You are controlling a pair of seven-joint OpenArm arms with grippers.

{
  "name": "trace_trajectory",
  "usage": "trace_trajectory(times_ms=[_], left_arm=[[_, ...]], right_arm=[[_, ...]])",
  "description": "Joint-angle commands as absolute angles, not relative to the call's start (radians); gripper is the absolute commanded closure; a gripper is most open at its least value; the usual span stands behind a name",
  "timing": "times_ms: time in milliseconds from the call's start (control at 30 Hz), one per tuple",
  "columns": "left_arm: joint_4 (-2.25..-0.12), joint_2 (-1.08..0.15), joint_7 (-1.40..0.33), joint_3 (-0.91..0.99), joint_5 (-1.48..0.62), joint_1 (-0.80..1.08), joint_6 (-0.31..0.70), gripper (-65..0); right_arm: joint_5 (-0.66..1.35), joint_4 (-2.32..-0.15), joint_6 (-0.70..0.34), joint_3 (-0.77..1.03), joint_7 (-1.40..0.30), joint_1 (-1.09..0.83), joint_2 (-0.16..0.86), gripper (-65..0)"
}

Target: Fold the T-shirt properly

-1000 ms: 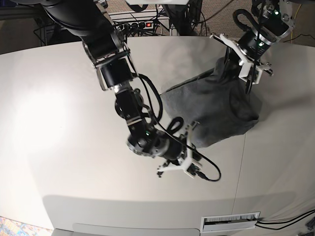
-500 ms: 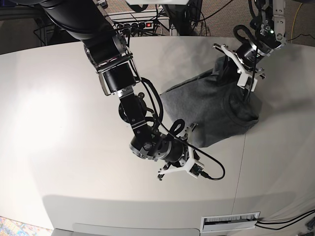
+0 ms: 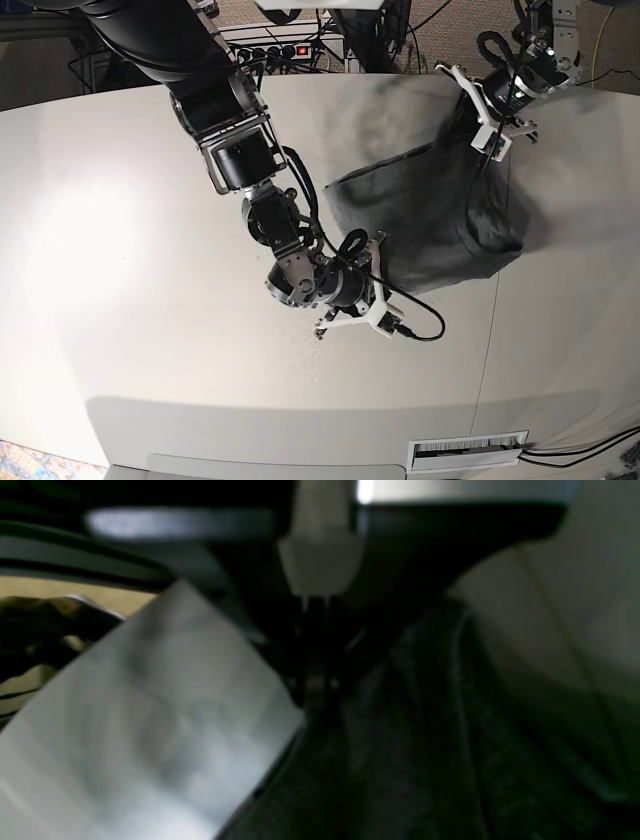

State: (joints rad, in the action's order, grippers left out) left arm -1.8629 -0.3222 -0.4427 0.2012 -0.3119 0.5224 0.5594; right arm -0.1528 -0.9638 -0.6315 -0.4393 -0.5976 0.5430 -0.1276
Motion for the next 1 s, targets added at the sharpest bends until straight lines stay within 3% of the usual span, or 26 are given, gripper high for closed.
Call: trace_trajectory(times_ms=[0, 233, 533, 967], left_arm=[[-1.878, -0.341, -0.407, 0.205, -0.305, 0.519, 0.554, 0.0], [-1.855, -0.445, -0.315, 0.205, -0.197, 0.493, 0.448, 0.0], [-1.582, -0.486, -0.269, 0.205, -0.194, 0.268, 0.446, 0.0], [-1.456, -0.654, -0.269, 0.205, -0.178, 0.07, 0.471, 0.0]], right_arm=[[-0.111, -0.98, -0.63, -0.437, -0.619, 0.577, -0.136, 0.0], [0.111, -0.98, -0.633, -0.437, -0.973, 0.576, -0.136, 0.0], [0.477, -0.982, -0.649, -0.437, -1.373, 0.577, -0.136, 0.0], [0.717, -0.982, -0.658, -0.437, -1.396, 0.579, -0.135, 0.0]])
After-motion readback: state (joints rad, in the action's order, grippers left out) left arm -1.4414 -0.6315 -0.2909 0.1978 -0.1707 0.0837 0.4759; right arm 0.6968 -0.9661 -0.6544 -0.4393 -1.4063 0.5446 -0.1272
